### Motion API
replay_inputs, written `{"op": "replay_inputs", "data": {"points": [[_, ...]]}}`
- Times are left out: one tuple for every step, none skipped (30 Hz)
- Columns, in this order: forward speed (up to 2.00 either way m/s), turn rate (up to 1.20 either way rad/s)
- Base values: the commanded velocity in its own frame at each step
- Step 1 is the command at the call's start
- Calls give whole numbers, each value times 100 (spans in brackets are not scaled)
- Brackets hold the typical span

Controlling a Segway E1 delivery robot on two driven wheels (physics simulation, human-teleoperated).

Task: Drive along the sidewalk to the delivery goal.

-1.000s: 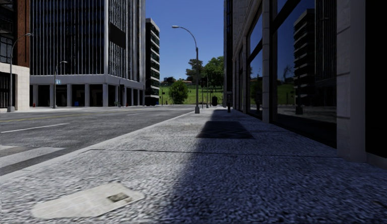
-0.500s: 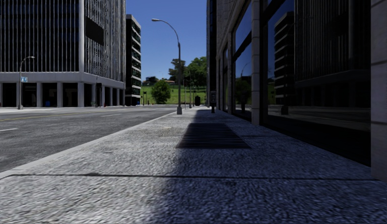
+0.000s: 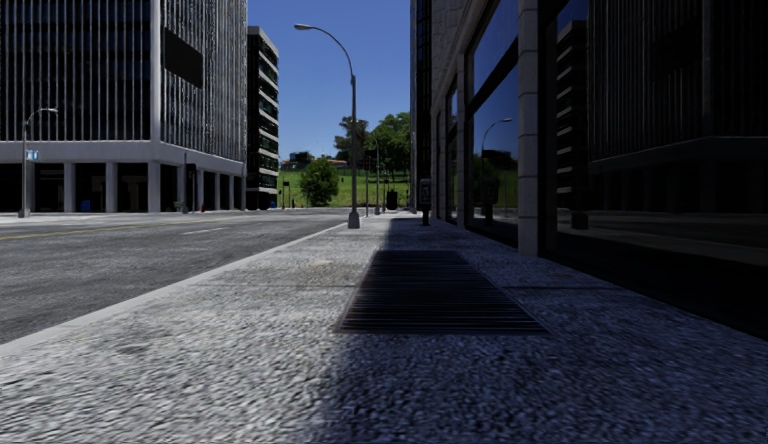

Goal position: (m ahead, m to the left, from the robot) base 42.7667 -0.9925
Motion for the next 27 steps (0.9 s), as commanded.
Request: {"op": "replay_inputs", "data": {"points": [[200, 0], [200, 0], [200, 0], [200, 0], [200, -2], [200, -12], [200, -18], [200, -18], [200, -20], [200, -21], [200, -21], [200, -21], [200, -21], [200, -21], [200, -21], [200, -21], [200, -19], [200, -19], [200, -18], [200, 0], [200, 0], [200, 0], [200, 0], [200, 0], [200, 0], [200, 0], [200, 0]]}}
